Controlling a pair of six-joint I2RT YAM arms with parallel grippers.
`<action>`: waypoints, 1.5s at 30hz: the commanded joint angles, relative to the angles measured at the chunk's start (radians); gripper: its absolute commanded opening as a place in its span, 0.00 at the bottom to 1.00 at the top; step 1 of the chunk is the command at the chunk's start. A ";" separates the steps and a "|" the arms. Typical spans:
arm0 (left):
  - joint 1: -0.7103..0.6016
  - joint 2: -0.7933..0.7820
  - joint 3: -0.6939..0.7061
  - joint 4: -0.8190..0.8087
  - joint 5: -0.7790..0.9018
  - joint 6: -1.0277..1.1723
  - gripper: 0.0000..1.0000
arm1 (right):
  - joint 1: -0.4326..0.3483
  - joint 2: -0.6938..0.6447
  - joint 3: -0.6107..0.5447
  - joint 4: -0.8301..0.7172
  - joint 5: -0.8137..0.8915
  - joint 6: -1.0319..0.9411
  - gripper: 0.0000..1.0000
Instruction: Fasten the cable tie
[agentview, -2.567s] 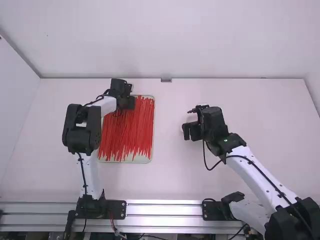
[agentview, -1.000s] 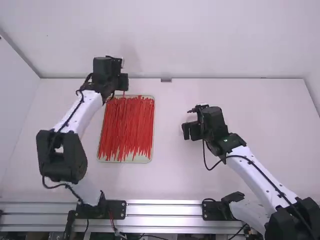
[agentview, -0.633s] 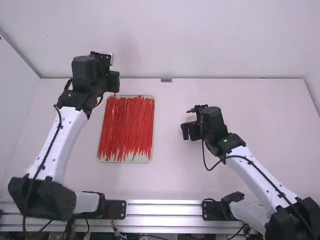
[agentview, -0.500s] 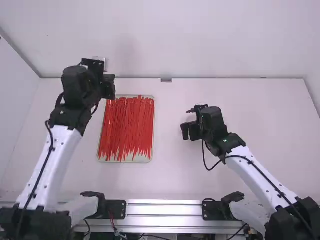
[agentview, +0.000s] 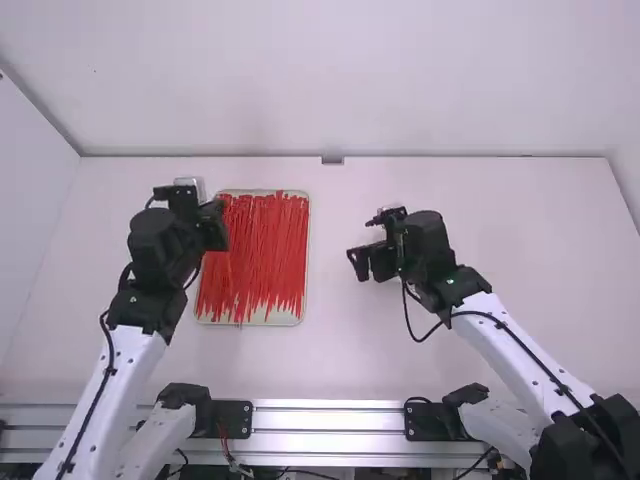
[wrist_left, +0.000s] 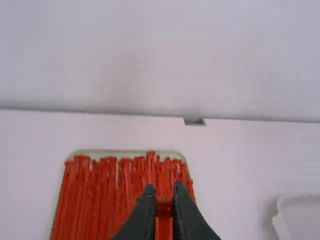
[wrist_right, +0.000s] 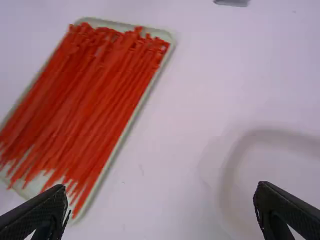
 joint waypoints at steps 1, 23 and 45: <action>-0.008 -0.014 -0.035 0.032 0.074 -0.081 0.02 | 0.003 0.007 0.031 0.026 -0.151 -0.040 0.99; -0.336 0.081 -0.055 0.337 -0.040 -0.244 0.02 | 0.023 0.007 0.031 0.338 -0.465 0.067 0.98; -0.395 0.083 -0.055 0.505 0.000 -0.290 0.02 | 0.156 0.007 0.032 0.379 -0.368 0.065 0.72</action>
